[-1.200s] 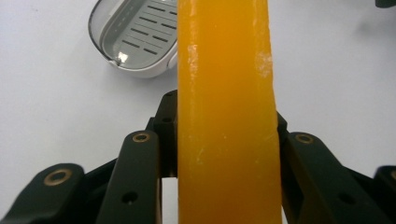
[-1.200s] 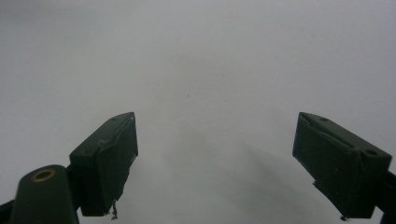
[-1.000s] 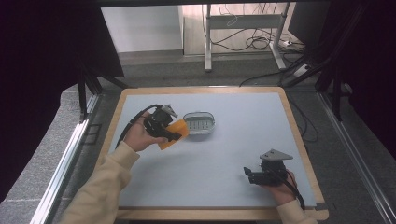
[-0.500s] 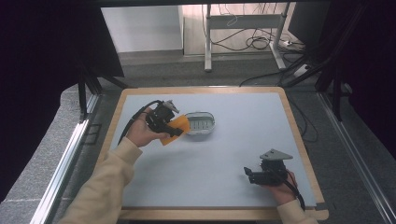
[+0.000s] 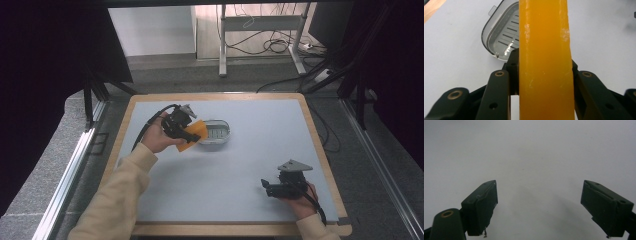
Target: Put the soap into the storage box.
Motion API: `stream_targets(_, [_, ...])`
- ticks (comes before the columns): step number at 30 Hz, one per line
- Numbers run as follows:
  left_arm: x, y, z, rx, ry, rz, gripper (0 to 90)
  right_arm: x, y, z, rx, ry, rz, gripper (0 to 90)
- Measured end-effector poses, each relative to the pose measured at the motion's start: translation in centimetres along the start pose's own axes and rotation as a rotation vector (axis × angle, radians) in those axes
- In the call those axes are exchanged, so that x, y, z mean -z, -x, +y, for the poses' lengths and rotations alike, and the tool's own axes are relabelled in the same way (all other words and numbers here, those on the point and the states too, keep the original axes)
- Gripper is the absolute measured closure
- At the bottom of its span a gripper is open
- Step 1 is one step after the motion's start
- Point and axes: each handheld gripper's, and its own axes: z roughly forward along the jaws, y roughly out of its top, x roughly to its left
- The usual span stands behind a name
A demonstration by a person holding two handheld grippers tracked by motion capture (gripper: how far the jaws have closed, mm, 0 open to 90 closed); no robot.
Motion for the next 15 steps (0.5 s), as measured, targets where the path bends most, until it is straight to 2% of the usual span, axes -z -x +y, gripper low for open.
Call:
stream_targets(6, [-0.5, -0.4, 0.8, -0.041, -0.007, -0.005, 61.9, 0.0, 0.0, 0.0, 0.001, 0.0, -0.002, 14.8])
stream_targets(15, [-1.5, -0.9, 2.1, -0.07, -0.007, -0.02, 61.9, 0.0, 0.1, 0.0, 0.0, -0.002, -0.002, 14.7])
